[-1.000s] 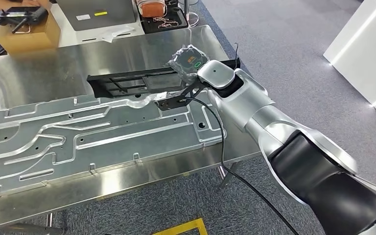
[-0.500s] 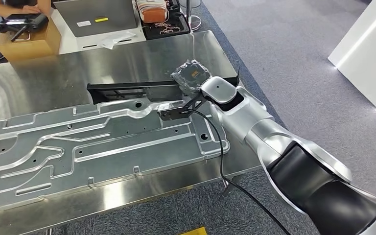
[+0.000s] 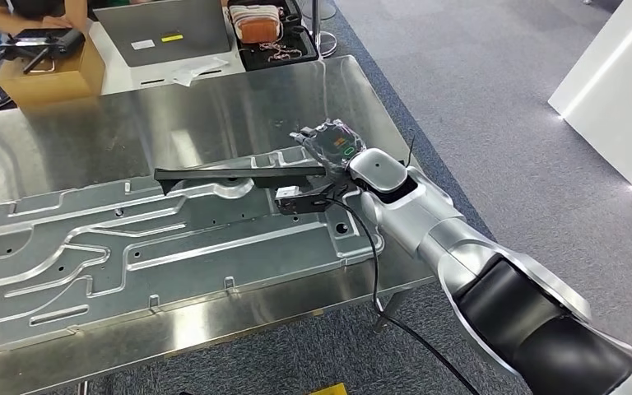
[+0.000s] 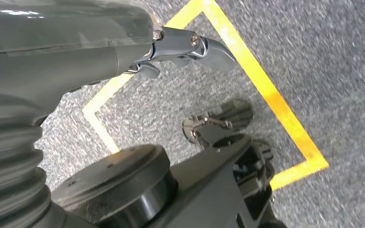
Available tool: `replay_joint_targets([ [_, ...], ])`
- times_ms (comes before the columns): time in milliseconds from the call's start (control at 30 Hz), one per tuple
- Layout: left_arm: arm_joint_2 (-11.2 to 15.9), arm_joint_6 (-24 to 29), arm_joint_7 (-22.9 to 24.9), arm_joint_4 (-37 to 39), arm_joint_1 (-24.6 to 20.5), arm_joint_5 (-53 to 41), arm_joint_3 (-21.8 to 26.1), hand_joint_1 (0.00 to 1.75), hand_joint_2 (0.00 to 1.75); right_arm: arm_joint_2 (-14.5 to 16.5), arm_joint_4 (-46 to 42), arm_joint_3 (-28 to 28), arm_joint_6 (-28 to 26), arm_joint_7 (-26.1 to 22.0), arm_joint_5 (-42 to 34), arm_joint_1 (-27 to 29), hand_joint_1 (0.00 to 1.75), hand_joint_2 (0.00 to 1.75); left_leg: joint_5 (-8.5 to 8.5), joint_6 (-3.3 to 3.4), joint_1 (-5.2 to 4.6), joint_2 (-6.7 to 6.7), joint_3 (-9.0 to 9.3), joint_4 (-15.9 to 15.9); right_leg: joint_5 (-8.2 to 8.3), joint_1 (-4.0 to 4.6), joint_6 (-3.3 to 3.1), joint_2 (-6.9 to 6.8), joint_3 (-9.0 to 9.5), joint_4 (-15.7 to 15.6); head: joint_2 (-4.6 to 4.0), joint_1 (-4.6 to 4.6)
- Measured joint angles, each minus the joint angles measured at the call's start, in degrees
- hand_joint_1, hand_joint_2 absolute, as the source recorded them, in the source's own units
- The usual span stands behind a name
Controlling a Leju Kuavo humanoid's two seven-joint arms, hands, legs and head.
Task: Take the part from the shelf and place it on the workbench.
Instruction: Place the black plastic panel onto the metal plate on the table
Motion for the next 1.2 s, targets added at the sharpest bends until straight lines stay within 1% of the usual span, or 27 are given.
replay_joint_targets([
  [100,0.0,-0.5,0.7,0.0,-0.1,0.6,0.0,0.0,0.0,-0.2,-0.3,-0.6,-0.1,0.2,0.3,0.5,0.0,0.0,0.01,0.01,-0.06,0.0,0.06,0.0,0.0,0.0,0.0,0.0,0.06,0.0,0.0,0.0],
  [300,0.0,-0.5,1.5,0.0,-0.2,0.8,0.0,0.0,0.0,-0.6,-0.6,-1.3,-0.7,0.2,0.6,1.9,0.0,0.0,0.0,0.02,-0.12,0.0,0.09,0.0,0.0,-0.02,0.01,0.0,0.09,0.0,0.0,0.0],
  [700,0.0,-0.2,0.4,0.0,-0.1,1.7,0.0,0.0,0.0,-0.8,-0.9,-2.2,-0.8,0.6,2.1,2.7,0.0,0.0,-0.01,0.03,-0.13,0.0,0.11,0.0,0.0,-0.09,0.01,0.0,0.13,0.0,0.0,0.0],
  [900,0.0,0.5,0.0,0.0,0.0,1.8,0.0,0.0,0.0,-0.8,-2.4,-2.5,2.8,0.9,3.2,0.4,0.0,0.0,-0.01,0.03,-0.13,0.01,0.13,0.0,0.0,-0.1,0.01,0.0,0.14,0.0,0.0,0.0],
  [1033,0.0,0.6,-0.1,0.0,0.1,1.8,0.0,0.0,0.0,-0.8,-3.2,-2.6,3.7,0.9,3.3,-1.7,0.0,0.0,-0.01,0.03,-0.13,0.0,0.14,0.0,0.0,-0.1,0.01,-0.01,0.16,0.0,0.0,0.0],
  [1200,0.0,0.8,-0.5,0.0,0.2,1.8,0.0,0.0,0.0,-0.8,-4.4,-2.6,5.0,0.6,3.4,-2.8,0.0,0.0,-0.01,0.03,-0.13,0.0,0.14,0.0,0.0,-0.1,0.01,-0.01,0.17,0.0,0.0,0.0],
])
